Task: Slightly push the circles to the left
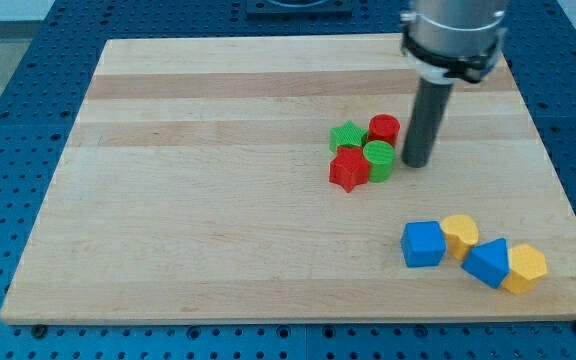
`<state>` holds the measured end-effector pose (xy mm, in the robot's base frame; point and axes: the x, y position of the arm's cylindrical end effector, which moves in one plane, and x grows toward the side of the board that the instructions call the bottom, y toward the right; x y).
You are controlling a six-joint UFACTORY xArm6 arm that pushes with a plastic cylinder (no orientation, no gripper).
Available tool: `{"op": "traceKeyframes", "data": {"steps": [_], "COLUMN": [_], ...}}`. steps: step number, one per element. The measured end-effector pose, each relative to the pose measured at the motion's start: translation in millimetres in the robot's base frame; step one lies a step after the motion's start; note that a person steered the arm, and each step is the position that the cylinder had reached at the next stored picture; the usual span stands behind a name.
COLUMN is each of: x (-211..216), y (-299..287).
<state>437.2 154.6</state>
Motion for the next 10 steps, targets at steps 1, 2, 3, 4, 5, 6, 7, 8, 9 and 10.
{"op": "traceKeyframes", "data": {"steps": [1,2,3,4,5,6,7,8,9,10], "x": [-17,-62,-61,-61,-58,-53,-49,-43,-41,-38], "y": [26,17,0,-15,-23,-23,-23,-25,-30,-30]}}
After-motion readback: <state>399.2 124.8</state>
